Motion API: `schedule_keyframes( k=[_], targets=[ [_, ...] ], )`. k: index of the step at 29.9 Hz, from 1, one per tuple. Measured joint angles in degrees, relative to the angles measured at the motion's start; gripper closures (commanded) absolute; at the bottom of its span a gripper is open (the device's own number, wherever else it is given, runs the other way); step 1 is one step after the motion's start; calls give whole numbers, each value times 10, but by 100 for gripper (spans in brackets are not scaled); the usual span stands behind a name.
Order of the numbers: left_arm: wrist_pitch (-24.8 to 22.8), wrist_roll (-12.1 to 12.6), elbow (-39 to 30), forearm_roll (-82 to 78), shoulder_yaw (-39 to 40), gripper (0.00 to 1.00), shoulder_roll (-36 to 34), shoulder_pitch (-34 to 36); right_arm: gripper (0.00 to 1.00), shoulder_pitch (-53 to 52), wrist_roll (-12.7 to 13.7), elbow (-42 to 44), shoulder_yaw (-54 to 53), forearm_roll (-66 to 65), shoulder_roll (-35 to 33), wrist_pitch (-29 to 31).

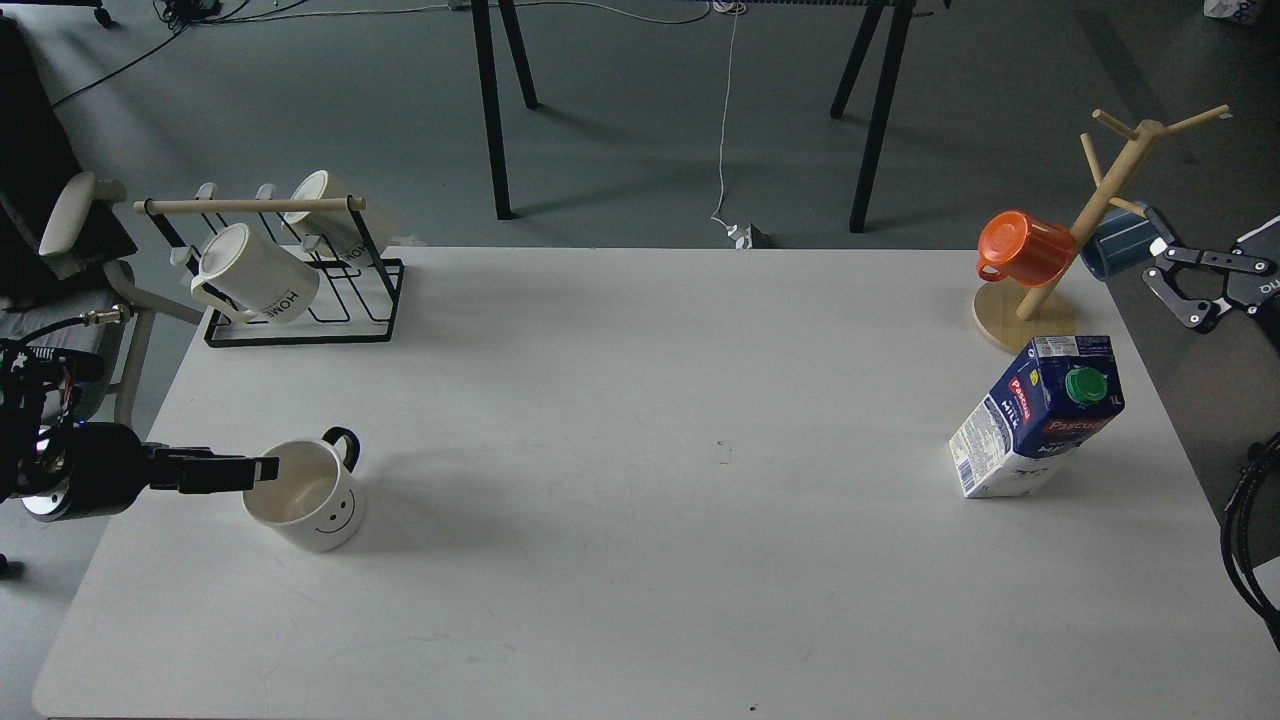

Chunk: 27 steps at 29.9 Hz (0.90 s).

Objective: Place cup and milk with both arms
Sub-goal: 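Insert the left gripper into the white mug and grasp it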

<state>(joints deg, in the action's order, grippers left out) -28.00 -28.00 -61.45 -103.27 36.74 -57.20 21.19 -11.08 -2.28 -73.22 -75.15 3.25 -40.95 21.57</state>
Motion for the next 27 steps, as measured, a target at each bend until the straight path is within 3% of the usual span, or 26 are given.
schedule_keyframes(
  k=[21, 27],
  targets=[
    [0, 0, 43, -25, 0, 2, 55, 14, 1, 0, 0, 0, -4, 0, -4, 1],
    [0, 0, 61, -35, -1, 17, 76, 13, 1, 0, -1, 0, -4, 0, -4, 1]
  ],
)
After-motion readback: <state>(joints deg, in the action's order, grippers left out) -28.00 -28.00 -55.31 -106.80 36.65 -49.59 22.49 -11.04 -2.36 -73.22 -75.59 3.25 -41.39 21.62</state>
